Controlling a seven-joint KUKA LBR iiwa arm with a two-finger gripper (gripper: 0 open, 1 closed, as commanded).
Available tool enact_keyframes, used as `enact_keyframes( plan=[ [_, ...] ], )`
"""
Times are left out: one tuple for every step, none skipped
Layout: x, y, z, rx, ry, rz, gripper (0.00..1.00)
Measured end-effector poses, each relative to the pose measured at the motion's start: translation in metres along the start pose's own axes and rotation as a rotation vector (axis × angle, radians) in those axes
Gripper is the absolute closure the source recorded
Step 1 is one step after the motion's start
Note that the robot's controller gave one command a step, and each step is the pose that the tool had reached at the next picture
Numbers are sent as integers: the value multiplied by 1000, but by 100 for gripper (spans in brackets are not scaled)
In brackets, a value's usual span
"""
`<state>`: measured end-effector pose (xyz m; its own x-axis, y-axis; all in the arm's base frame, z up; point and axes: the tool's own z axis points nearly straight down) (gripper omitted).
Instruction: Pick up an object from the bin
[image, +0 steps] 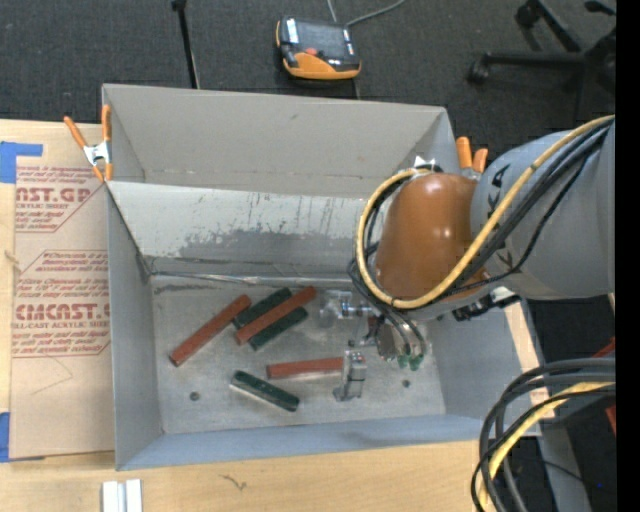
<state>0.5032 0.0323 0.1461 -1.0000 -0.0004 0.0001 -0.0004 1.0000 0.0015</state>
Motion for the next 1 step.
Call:
enact_keyframes(
  plan=[
    [6, 16, 49, 0, -4, 99, 0]
  ],
)
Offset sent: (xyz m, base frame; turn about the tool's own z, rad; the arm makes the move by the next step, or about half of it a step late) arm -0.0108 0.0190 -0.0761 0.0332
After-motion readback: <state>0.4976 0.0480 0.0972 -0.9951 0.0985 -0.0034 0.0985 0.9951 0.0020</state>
